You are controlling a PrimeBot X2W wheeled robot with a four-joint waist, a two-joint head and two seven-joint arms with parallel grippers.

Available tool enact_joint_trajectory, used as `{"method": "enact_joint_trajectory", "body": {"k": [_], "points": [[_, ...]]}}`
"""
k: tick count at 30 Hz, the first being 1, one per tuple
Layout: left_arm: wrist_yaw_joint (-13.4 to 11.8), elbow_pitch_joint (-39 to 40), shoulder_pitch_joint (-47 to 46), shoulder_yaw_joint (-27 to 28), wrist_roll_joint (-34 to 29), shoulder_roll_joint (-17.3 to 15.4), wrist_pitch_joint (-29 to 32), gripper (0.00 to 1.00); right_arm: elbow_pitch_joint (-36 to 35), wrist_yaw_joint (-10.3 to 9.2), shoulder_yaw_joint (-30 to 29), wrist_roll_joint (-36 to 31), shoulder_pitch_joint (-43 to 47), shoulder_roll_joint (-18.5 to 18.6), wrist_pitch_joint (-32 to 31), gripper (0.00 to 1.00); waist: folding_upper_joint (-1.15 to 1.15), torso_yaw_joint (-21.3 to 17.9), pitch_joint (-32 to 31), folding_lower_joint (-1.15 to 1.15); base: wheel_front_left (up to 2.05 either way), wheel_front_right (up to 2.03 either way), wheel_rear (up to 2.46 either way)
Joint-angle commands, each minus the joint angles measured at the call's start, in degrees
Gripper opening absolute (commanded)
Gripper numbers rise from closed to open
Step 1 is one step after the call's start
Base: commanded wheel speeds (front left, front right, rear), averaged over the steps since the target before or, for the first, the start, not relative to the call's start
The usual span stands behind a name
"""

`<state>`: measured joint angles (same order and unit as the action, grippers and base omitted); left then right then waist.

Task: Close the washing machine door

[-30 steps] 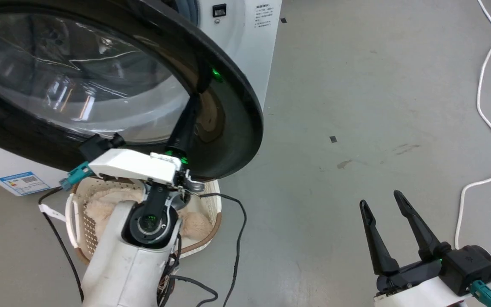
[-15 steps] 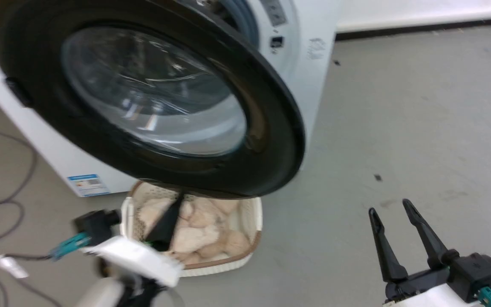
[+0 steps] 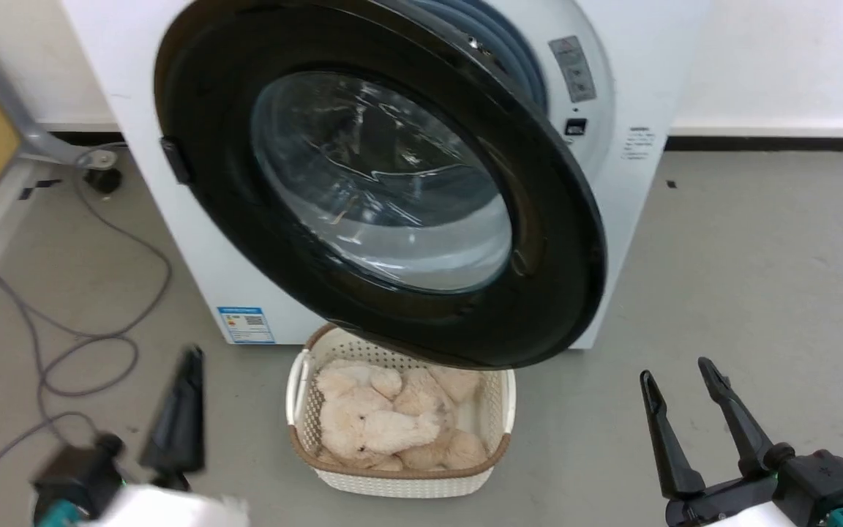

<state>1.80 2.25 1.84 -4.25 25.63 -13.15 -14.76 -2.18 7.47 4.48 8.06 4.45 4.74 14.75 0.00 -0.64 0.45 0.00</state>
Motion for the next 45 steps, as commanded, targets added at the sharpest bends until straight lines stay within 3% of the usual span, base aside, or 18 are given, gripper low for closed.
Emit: {"method": "enact_joint_trajectory", "body": {"k": [1, 2, 3, 4, 14, 15, 16, 17, 24, 31, 45], "points": [[0.6, 0.0, 1.3, -0.2, -1.4, 0.5, -0.2, 0.00, -0.4, 0.02, 0.1, 0.0, 0.9, 0.3, 0.3, 1.00, 0.00, 0.8, -0.5, 0.00, 0.00, 0.00, 0.00], [0.9, -0.1, 2.0, -0.4, -2.9, 0.9, -0.2, 0.04, -0.4, 0.02, 0.2, -0.1, 1.0, 0.4, 0.3, 1.00, 0.00, 1.0, -0.5, 0.00, 0.00, 0.00, 0.00], [1.3, -0.2, 2.7, -0.7, -4.2, 1.3, -0.2, 0.64, -0.3, 0.02, 0.3, -0.2, 1.1, 0.4, 0.3, 1.00, 0.00, 1.2, -0.5, 0.00, 0.00, 0.00, 0.00], [1.6, -0.4, 3.2, -1.0, -5.4, 1.7, -0.2, 1.00, -0.3, 0.02, 0.5, -0.3, 1.1, 0.4, 0.3, 1.00, 0.00, 1.4, -0.6, 0.00, 0.00, 0.00, 0.00], [4.1, -1.8, 4.3, -1.2, -10.3, 5.3, -0.2, 1.00, 0.0, 0.02, 0.6, -0.2, 1.6, 0.2, 0.3, 1.00, 0.00, 2.5, 0.0, 0.00, 0.00, 0.00, 0.00], [4.2, -1.8, 4.1, -1.1, -10.5, 5.5, -0.2, 1.00, 0.0, 0.02, 0.7, 0.0, 1.5, 0.2, 0.3, 0.86, 0.00, 2.7, 0.2, 0.00, 0.00, 0.00, 0.00], [4.4, -1.8, 3.9, -0.9, -10.8, 5.7, -0.2, 1.00, -0.2, 0.02, 0.9, 0.3, 1.3, 0.4, 0.3, 0.22, 0.00, 2.9, 0.6, 0.00, 0.00, 0.00, 0.00], [4.6, -1.7, 3.6, -0.9, -11.0, 5.9, -0.2, 1.00, -0.5, 0.02, 1.4, 0.6, 0.9, 0.6, 0.3, 0.00, 0.00, 3.1, 0.9, 0.00, 0.00, 0.00, 0.00], [5.3, -1.5, 1.3, -0.7, -11.9, 7.1, -0.2, 1.00, -1.2, 0.02, 7.8, 2.3, -4.4, 6.7, 0.3, 0.00, 0.00, 4.9, 5.1, 0.00, 0.00, 0.00, 0.00], [5.6, -1.5, -1.8, -1.1, -12.2, 7.9, -0.2, 1.00, 3.5, 0.02, 13.8, 6.3, -16.9, 15.4, -1.5, 0.00, 0.00, 7.1, 10.4, 0.00, 0.00, 0.00, 0.00], [5.7, -0.9, -7.0, -2.5, -11.8, 8.7, -0.2, 1.00, 14.0, 0.02, 14.5, 16.2, -36.9, 25.5, -5.6, 0.00, 0.00, 11.3, 18.7, 0.00, 0.00, 0.00, 0.00]]}}
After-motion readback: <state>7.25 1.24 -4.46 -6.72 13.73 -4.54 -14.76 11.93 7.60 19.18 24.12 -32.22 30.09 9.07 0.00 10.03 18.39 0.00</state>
